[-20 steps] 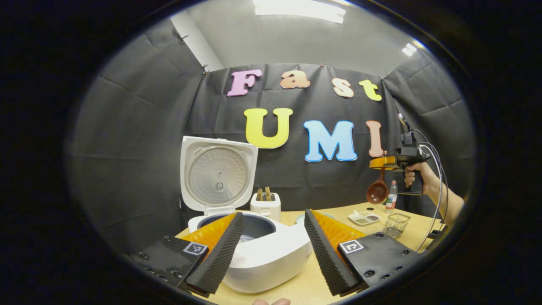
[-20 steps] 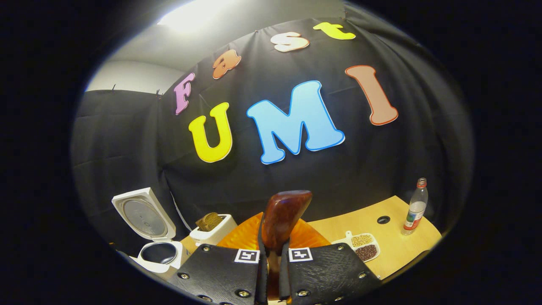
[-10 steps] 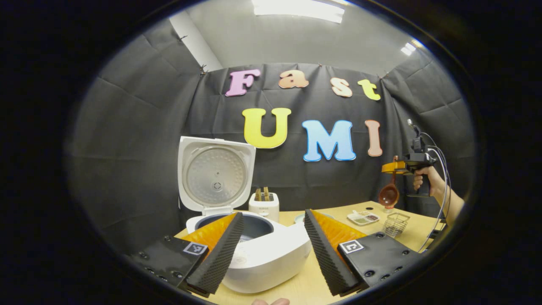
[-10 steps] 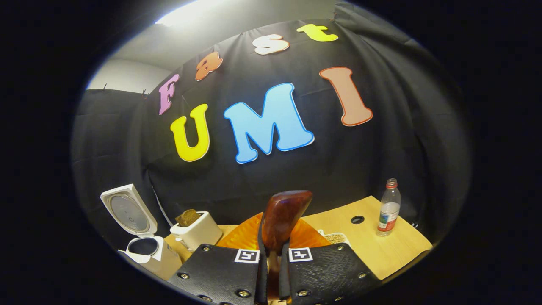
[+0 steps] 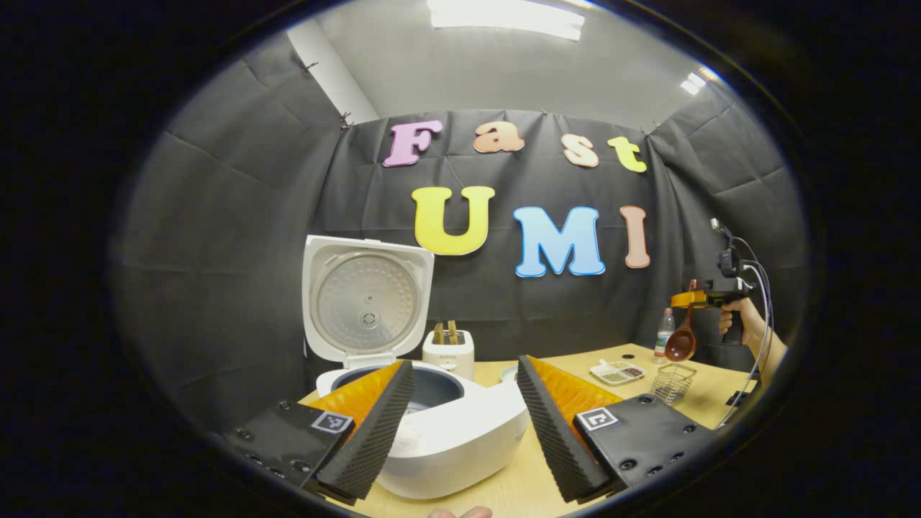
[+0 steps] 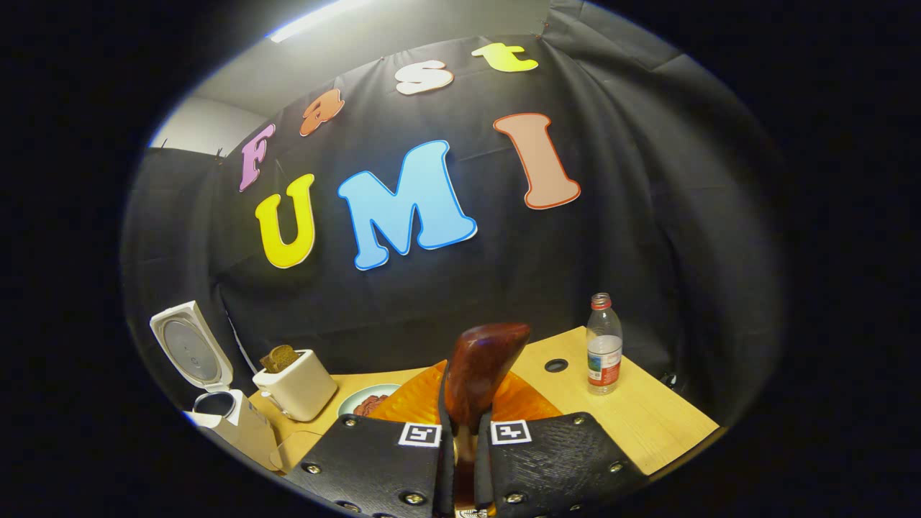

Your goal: Close the left gripper, press the button to open the rice cooker; take a wooden spoon from the chopstick holder with the right hand, scoop a spoonful of rice and pour it into the rice cooker, then put the wooden spoon back into the chopstick holder.

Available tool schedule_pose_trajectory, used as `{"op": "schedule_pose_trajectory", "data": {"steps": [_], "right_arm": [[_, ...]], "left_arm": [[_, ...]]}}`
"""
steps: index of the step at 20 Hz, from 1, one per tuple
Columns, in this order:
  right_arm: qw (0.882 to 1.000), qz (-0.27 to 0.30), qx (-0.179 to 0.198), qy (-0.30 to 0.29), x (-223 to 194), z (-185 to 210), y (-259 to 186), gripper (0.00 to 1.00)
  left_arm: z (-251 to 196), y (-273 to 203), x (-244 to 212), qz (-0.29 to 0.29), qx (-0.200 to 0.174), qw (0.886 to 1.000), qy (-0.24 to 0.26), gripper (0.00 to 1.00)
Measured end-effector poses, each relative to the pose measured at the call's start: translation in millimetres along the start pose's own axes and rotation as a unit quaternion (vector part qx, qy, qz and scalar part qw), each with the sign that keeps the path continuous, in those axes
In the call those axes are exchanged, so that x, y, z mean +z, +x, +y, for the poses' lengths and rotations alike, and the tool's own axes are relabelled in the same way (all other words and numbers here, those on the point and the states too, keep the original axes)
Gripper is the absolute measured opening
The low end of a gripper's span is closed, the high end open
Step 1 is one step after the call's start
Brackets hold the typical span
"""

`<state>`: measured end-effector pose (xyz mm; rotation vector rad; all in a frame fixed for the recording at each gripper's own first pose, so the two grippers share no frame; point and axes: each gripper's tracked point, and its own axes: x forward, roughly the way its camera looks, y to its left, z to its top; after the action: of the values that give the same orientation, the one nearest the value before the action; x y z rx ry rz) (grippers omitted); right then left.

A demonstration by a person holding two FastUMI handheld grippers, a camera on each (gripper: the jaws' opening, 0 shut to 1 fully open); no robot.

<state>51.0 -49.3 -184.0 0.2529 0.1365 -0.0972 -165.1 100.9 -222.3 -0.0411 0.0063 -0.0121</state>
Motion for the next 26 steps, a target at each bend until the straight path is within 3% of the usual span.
{"op": "schedule_pose_trajectory", "data": {"steps": [5,13,19,26], "right_arm": [[1.0,0.001,-0.019,0.003,-15.6,-15.7,-2.2,0.11],[0.999,0.014,-0.033,0.001,-38.8,-22.5,1.1,0.12],[0.999,0.027,-0.033,0.004,-69.7,-15.9,4.9,0.13],[0.999,0.041,-0.013,0.023,-81.1,-13.1,6.7,0.29]], "left_arm": [[-4.6,2.7,-1.1,0.004,-0.002,1.0,0.009,0.94],[-5.5,1.3,0.4,0.003,-0.003,1.0,0.008,1.0],[-3.1,0.3,2.7,-0.002,0.0,1.0,0.006,0.97],[-8.1,-0.9,5.1,-0.007,-0.006,1.0,0.008,0.97]]}}
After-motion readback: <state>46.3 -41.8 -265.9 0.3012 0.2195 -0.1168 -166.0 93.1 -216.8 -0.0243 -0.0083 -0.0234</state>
